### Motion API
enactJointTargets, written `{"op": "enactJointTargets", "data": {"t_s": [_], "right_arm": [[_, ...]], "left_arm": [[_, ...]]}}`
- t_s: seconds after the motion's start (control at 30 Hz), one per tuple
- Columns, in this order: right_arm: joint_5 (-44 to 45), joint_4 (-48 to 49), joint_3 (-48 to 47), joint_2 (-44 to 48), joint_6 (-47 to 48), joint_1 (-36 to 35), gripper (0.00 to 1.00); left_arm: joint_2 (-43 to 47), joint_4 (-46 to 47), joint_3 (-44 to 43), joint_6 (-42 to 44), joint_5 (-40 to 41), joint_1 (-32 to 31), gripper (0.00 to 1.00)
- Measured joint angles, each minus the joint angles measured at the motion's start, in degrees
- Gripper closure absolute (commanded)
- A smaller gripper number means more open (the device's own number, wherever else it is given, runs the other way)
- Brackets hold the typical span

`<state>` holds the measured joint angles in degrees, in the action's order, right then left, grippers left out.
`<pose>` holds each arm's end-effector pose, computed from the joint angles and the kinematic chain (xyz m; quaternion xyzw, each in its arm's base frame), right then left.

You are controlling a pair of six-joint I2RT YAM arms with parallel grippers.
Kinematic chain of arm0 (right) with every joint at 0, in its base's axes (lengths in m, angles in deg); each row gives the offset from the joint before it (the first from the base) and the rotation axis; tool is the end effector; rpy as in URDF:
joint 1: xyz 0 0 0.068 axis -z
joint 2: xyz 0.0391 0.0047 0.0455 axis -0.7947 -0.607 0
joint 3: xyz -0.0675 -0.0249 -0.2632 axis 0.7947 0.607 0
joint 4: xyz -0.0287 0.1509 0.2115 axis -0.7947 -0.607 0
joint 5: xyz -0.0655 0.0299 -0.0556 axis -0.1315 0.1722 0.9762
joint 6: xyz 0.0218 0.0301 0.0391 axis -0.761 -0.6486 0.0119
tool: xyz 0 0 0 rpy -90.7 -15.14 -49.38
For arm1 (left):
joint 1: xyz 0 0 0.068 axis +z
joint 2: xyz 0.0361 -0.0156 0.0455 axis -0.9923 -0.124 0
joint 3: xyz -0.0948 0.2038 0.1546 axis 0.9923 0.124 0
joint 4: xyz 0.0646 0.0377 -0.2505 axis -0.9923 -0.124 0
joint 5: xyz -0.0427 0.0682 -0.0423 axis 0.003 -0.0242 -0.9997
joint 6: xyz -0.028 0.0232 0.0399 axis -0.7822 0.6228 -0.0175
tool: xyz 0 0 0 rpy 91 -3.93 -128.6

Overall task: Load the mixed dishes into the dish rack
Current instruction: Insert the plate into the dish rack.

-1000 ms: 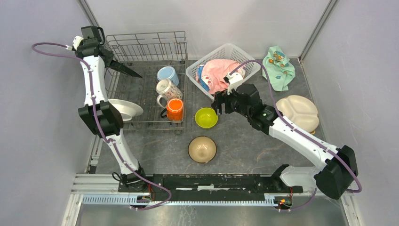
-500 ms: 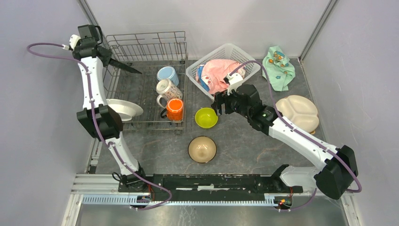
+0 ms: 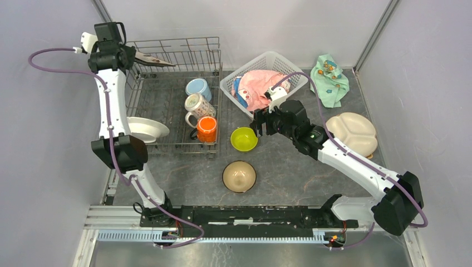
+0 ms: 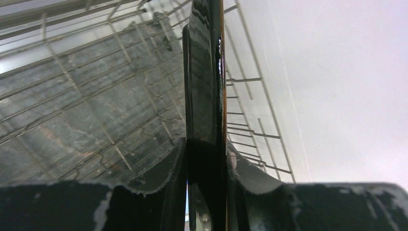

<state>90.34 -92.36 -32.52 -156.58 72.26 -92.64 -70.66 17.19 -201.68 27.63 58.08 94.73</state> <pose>0.2213 0.1830 0.3144 -0.1646 0.8217 0.2295 0.4950 0.3867 0.0898 0.4539 -0.5502 0.6655 -0.1040 0.4934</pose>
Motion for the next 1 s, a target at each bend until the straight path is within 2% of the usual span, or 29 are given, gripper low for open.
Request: {"op": "enactJointTargets", "data": {"t_s": [0.3,0.5,1.0], "right_arm": [[0.02,-0.02,0.02,0.00,0.17,0.02,0.15],[0.04,-0.02,0.02,-0.02,0.28,0.00,0.15],[1.38,-0.11,0.02,-0.79,2.60,0.09,0.13]], "left_arm": [[0.00,-10.58,0.00,-4.74,8.96,-1.01,0.98],[0.00,-12.83,0.00,-6.54,12.33,-1.29,0.98],[-3.08,-14.97,-1.77,-8.92,12.66,-1.49,0.98]]}}
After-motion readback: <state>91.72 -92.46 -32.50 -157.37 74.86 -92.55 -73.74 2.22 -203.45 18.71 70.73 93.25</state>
